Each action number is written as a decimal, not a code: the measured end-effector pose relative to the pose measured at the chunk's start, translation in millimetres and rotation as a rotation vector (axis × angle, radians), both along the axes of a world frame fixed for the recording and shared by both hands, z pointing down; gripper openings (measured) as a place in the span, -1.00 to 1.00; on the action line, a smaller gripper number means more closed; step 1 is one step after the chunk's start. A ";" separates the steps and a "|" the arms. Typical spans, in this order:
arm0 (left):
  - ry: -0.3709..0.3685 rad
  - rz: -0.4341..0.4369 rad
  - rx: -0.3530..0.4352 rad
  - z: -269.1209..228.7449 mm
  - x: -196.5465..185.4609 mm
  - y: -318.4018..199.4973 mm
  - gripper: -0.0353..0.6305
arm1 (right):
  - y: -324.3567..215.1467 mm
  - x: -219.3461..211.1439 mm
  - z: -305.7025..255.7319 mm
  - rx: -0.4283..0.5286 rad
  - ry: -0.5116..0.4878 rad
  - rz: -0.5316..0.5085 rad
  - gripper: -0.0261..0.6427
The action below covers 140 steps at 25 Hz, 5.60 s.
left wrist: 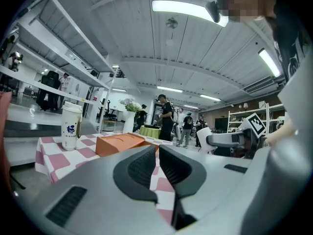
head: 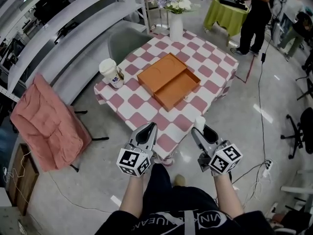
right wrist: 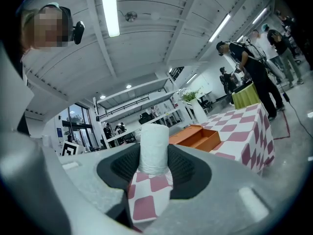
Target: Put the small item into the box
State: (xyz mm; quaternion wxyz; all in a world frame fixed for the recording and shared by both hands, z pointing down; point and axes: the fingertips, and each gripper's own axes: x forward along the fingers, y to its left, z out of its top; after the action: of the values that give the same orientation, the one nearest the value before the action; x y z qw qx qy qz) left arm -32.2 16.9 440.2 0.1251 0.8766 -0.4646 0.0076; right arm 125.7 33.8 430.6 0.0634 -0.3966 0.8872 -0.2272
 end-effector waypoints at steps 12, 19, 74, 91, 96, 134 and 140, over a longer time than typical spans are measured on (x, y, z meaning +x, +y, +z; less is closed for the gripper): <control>-0.002 0.119 -0.007 4.7 -15.0 -73.7 -0.82 | -65.3 -35.2 8.8 -0.040 0.009 0.047 -0.39; -0.004 0.178 -0.027 14.7 -26.6 -109.9 -0.82 | -98.4 -53.2 18.3 -0.070 0.017 0.083 -0.39; 0.021 0.033 -0.086 47.7 -32.7 -193.5 -0.82 | -190.2 -110.4 135.0 -0.379 0.923 -0.499 -0.39; 0.031 0.017 -0.113 54.3 -40.3 -195.1 -0.82 | -181.6 -120.0 153.2 -0.304 1.187 -0.720 -0.39; 0.040 0.014 -0.121 57.3 -42.0 -194.8 -0.82 | -180.2 -120.7 152.3 -0.305 1.172 -0.732 -0.39; 0.029 0.044 -0.118 44.8 -22.2 -180.0 -0.82 | -196.6 -93.6 84.3 -0.173 0.773 -0.396 -0.58; 0.017 0.053 -0.104 37.3 -17.3 -180.2 -0.82 | -199.2 -82.3 64.9 -0.145 0.660 -0.314 -0.76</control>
State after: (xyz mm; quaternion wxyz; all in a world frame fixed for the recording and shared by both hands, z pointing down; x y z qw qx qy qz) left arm -49.4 -163.3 477.5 0.1743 0.8809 -0.4393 0.0275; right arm 43.4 -165.4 495.5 -0.2901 -0.3112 0.8914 -0.1563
